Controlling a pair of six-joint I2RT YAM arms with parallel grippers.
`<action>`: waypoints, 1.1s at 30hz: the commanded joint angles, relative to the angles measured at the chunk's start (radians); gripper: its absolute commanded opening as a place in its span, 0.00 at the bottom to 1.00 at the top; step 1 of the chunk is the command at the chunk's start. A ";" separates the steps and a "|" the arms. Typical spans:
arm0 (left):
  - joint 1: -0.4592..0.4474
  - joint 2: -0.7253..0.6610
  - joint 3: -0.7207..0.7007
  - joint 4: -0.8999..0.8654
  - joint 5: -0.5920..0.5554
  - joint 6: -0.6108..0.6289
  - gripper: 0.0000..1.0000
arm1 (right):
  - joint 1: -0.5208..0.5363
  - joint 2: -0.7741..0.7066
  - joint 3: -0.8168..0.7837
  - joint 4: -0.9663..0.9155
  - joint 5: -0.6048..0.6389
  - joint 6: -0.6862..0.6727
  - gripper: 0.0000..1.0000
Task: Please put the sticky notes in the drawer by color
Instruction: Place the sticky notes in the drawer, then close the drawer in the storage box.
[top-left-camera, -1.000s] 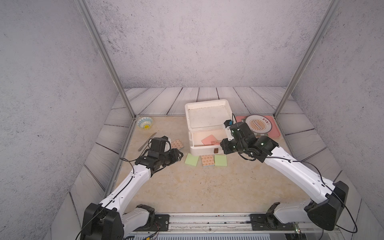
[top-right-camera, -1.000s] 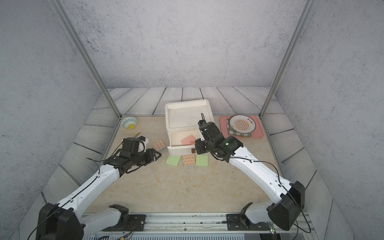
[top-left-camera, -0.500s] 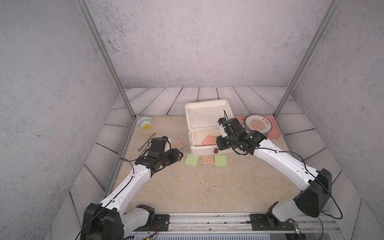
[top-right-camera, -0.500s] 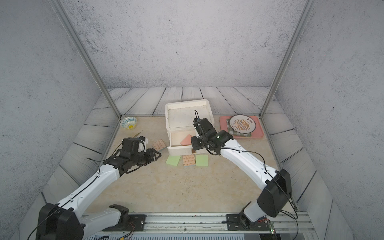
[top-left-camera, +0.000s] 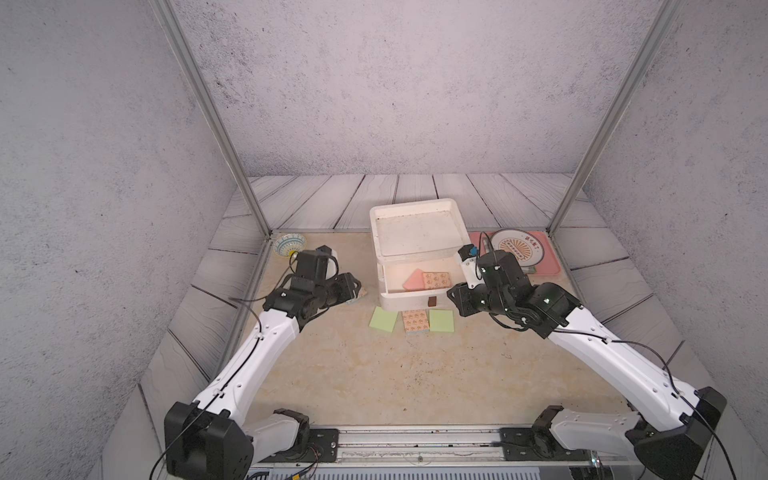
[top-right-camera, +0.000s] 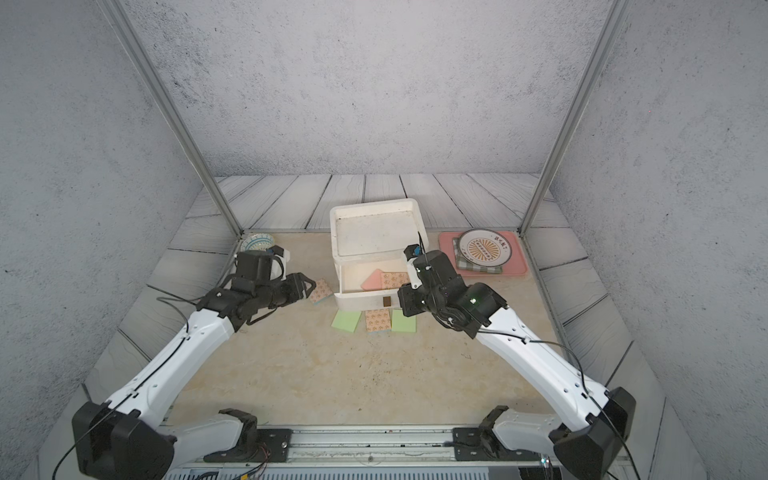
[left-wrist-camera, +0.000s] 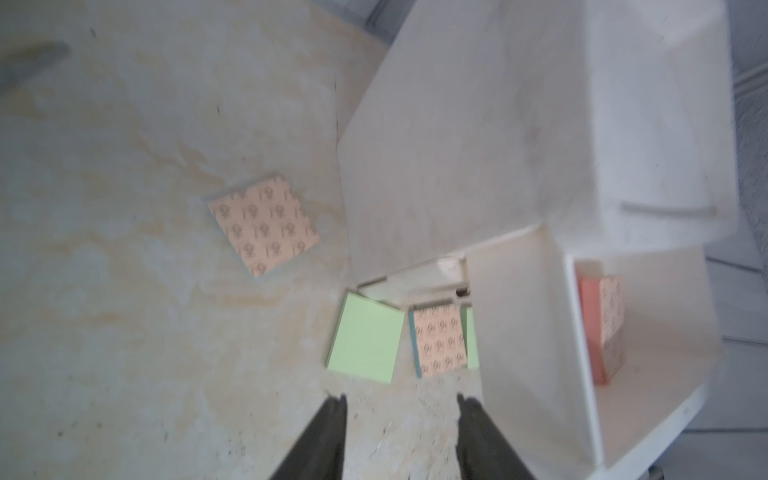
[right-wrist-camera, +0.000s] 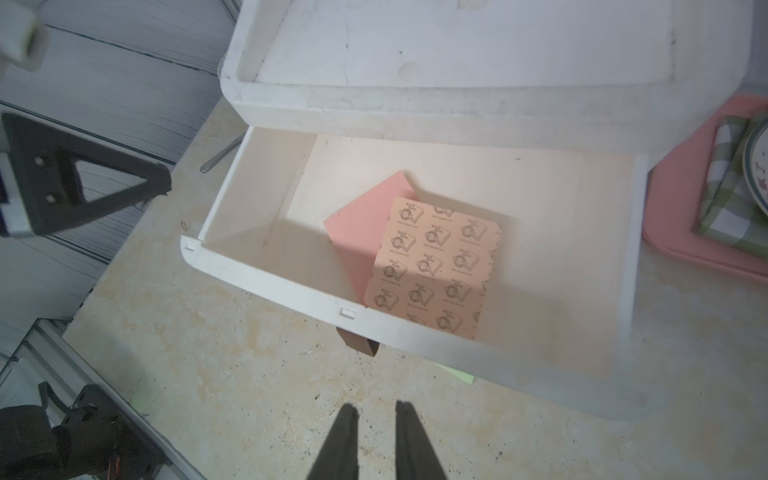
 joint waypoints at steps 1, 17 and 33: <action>0.015 0.131 0.283 -0.005 0.013 0.071 0.48 | 0.000 -0.034 -0.101 0.039 -0.034 0.040 0.21; -0.159 0.683 0.844 -0.142 0.109 0.109 0.53 | 0.000 0.078 -0.141 0.200 -0.092 0.051 0.21; -0.161 0.740 0.770 -0.115 0.114 0.105 0.53 | 0.000 0.240 -0.119 0.498 0.066 0.031 0.21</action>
